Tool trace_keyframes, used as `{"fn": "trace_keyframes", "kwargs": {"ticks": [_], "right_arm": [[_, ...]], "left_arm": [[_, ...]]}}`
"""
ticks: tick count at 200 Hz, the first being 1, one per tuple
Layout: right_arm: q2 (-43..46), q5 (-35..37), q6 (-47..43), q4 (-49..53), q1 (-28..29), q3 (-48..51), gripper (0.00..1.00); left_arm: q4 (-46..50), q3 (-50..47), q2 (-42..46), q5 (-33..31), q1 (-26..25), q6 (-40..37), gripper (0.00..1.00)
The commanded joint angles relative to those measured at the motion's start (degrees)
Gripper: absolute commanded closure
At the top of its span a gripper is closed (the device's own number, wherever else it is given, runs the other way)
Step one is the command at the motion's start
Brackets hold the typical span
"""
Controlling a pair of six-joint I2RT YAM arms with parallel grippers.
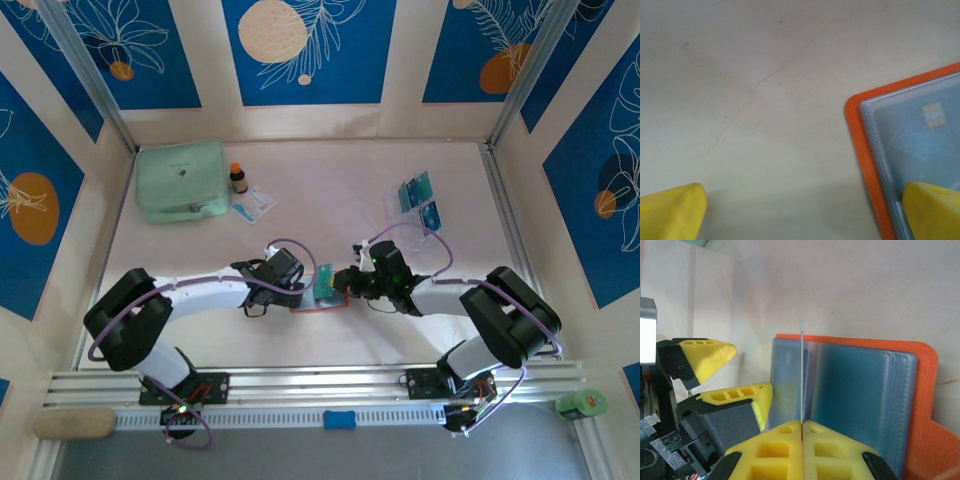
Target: Put the credit cards into the card holder
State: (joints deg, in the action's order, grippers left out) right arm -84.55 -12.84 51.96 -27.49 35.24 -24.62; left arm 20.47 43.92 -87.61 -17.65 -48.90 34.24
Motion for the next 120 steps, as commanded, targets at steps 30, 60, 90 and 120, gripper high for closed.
{"fn": "trace_keyframes", "kwargs": {"ticks": [30,60,90,120], "right_arm": [[-0.3,-0.1,0.5,-0.7,0.3,-1.3,1.00],[-1.6,-0.6,1.1,-2.2,0.4,-1.3,1.00],[-2.7,-0.9,1.4,-2.8,0.5,-1.5,1.00],[-3.5,-1.3,1.7,-3.4,0.5,-1.4,1.00]], "left_arm": [[1.6,-1.4,-0.1,-1.1,-0.5,0.3,0.00],[1.6,-1.5,-0.1,-1.2,-0.5,0.3,0.00],[1.6,-1.5,0.0,-1.2,-0.5,0.3,0.00],[1.5,-1.5,0.0,-1.2,-0.5,0.3,0.00]]}}
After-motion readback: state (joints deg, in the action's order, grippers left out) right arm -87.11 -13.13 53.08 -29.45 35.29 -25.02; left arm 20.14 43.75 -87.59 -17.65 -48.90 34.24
